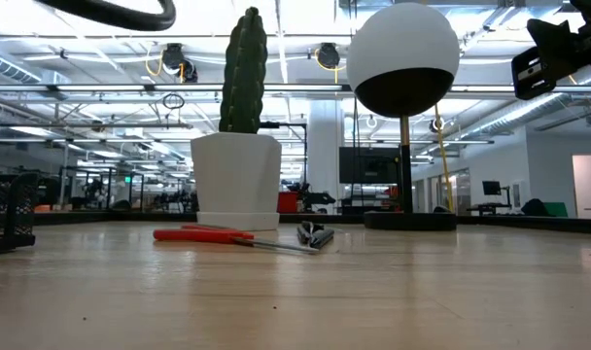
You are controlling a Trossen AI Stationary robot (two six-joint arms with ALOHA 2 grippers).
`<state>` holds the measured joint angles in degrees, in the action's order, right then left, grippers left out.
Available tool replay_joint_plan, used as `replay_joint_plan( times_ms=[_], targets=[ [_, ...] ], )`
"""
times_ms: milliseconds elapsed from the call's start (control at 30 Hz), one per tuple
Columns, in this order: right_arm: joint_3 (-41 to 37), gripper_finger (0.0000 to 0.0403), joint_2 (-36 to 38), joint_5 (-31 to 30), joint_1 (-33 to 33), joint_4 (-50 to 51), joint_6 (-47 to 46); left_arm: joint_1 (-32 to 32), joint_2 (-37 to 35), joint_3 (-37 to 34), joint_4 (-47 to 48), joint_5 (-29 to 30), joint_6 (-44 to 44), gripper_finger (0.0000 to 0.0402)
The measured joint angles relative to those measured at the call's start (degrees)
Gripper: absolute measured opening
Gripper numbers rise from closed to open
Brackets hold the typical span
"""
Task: Pick and place office supplies into organizer
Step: Put the binder clip in the desk organizer
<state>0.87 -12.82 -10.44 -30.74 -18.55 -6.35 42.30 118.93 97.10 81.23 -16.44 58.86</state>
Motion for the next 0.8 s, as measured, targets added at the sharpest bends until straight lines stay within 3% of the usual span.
replay_joint_plan(
  times_ms=[333, 500, 800],
  targets=[
    [0.01, 0.0153, 0.00, 0.00, 0.00, 0.00, 0.00, -2.82, 0.00, 0.00, 0.83, 10.27, -6.59, 0.0201],
    [0.01, 0.0153, 0.00, -0.01, 0.02, 0.00, 0.00, -6.26, -0.02, 0.00, 0.44, 12.18, -8.18, 0.0198],
    [-0.01, 0.0153, 0.00, 0.01, 0.00, 0.00, 0.00, -14.21, -0.02, 0.02, -10.18, 21.04, -3.82, 0.0197]
  ],
)
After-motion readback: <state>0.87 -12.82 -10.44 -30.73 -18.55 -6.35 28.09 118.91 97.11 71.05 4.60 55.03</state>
